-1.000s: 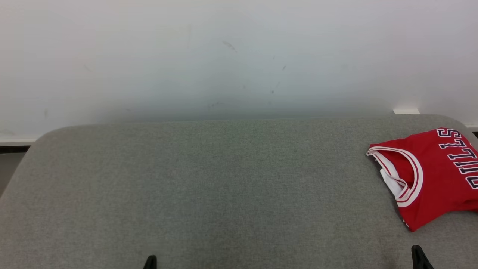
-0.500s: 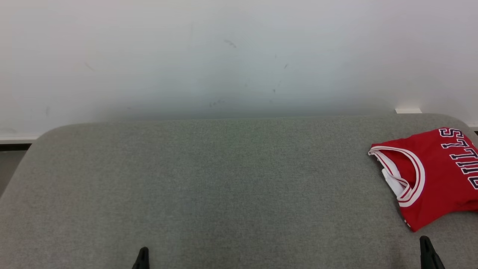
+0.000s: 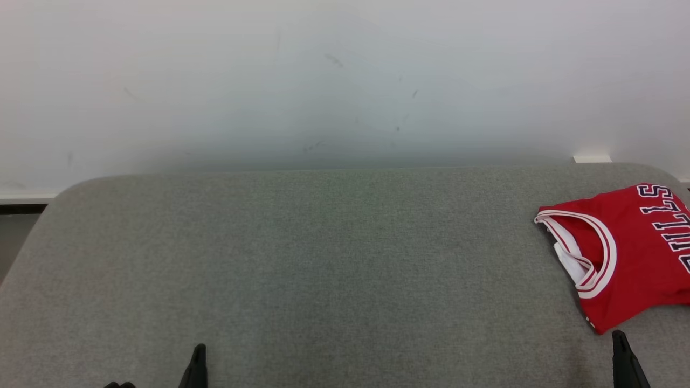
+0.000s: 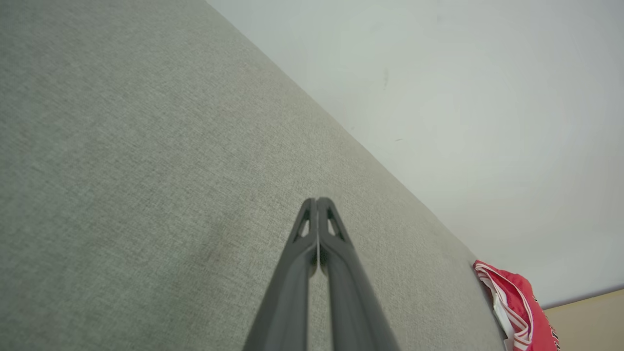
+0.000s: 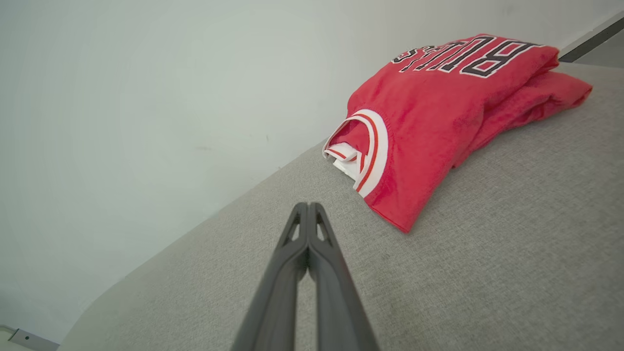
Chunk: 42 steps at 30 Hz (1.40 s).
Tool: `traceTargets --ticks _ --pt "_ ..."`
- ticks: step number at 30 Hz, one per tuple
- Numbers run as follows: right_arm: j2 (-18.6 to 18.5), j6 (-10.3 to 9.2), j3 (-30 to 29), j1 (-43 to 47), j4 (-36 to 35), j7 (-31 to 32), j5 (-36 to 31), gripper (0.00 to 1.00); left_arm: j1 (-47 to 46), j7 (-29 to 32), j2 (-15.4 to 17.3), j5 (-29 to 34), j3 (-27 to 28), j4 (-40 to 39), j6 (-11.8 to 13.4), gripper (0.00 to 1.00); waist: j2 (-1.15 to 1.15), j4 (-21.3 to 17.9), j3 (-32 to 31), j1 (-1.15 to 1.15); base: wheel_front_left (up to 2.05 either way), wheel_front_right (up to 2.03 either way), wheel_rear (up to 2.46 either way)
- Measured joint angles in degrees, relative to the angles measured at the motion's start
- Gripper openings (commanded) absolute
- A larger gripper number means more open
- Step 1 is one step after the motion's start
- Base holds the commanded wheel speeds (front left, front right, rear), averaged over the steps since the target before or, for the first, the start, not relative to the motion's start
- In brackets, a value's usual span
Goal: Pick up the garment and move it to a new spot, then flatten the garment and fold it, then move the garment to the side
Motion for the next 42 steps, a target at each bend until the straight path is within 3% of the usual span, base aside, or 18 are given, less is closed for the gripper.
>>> traceTargets --ticks 42 --pt "0.27 0.00 -1.59 -5.43 1.16 7.04 27.40 0.00 -4.66 6.70 0.70 -27.96 4.32 0.26 -3.02 0.00 0.00 0.81 0.84 0.00 0.00 0.00 0.00"
